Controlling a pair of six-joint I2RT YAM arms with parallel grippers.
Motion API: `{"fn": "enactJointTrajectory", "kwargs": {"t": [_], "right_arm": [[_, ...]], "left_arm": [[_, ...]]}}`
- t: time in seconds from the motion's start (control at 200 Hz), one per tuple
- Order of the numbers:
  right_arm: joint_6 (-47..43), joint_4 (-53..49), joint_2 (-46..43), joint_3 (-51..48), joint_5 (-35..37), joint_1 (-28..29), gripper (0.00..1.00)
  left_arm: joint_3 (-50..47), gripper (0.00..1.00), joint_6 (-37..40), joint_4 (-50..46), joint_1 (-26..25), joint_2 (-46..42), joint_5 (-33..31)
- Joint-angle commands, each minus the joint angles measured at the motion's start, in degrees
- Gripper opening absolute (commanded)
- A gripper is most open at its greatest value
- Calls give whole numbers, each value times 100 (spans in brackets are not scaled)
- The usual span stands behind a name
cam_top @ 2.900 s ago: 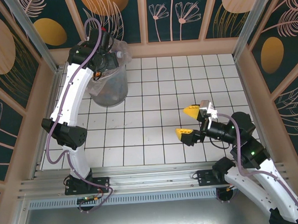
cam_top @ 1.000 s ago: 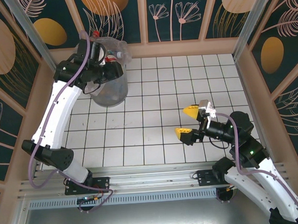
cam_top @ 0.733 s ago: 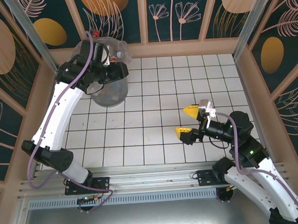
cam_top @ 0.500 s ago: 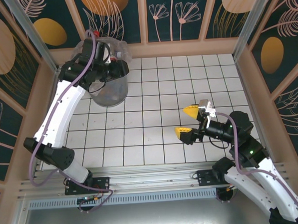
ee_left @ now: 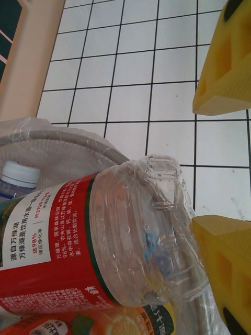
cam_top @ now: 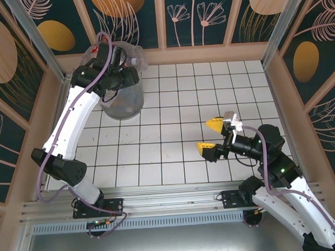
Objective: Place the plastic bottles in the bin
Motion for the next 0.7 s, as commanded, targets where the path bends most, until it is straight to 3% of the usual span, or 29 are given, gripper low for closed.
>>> {"fn": "enactJointTrajectory", "kwargs": {"t": [0.0,0.29,0.696], "right_arm": [[11,59,-31,-39,1,-45,99],[2,62,-38,-37,83,-44,99],[9,78,-171,-60,397,-44,99]], "left_arm": [[163,55,130,-128,25,73,-270],[-101,57,223,-21,147,67,-447],[-241,72,300,555,145,-432,959]]}}
